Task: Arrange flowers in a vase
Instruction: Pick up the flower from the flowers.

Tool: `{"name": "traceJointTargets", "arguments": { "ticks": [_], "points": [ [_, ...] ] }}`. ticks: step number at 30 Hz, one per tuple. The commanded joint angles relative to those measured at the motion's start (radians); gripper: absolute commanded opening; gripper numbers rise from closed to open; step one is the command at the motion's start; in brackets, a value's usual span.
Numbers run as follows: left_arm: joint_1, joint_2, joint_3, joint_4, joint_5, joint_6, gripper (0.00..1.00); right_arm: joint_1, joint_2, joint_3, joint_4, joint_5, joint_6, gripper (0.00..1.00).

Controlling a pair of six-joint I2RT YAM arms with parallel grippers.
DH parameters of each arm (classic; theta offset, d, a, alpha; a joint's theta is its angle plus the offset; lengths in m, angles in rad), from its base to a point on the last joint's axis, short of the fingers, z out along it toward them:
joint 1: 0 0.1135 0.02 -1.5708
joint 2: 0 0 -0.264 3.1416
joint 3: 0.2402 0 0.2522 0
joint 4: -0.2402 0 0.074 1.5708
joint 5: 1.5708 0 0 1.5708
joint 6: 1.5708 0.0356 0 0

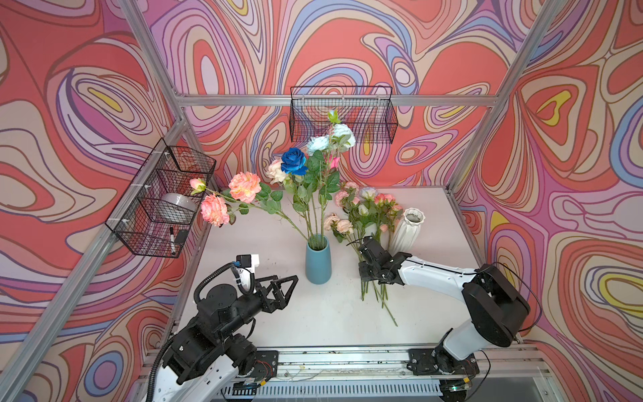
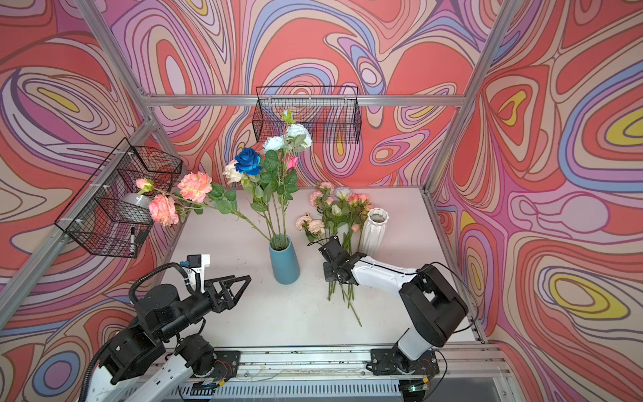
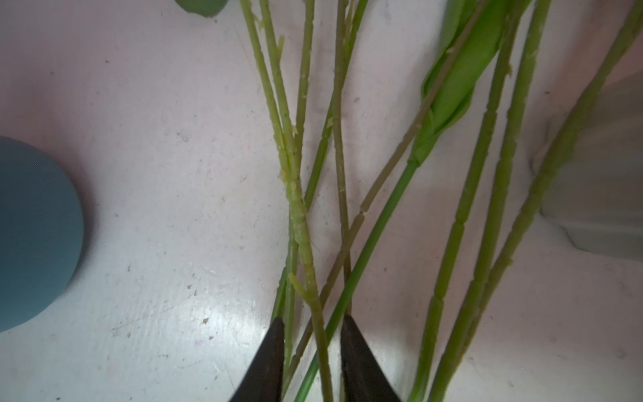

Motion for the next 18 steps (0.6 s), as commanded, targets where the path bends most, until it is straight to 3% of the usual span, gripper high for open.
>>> {"name": "traceJointTargets", "arguments": {
  "ticks": [1,12,18],
  "points": [
    [-0.003,-0.016,-0.015,0.013,0.004,-0.013,0.98,-0.006,0.012,0.009,-0.022,0.024,-0.008,0.25],
    [-0.003,-0.008,-0.007,0.022,0.019,-0.012,0.98,-0.011,-0.001,-0.006,-0.006,-0.034,-0.033,0.01],
    [-0.003,0.007,0.006,0.038,0.040,-0.013,0.98,-0.011,-0.108,-0.026,0.018,-0.092,-0.054,0.00]
  ]
}}
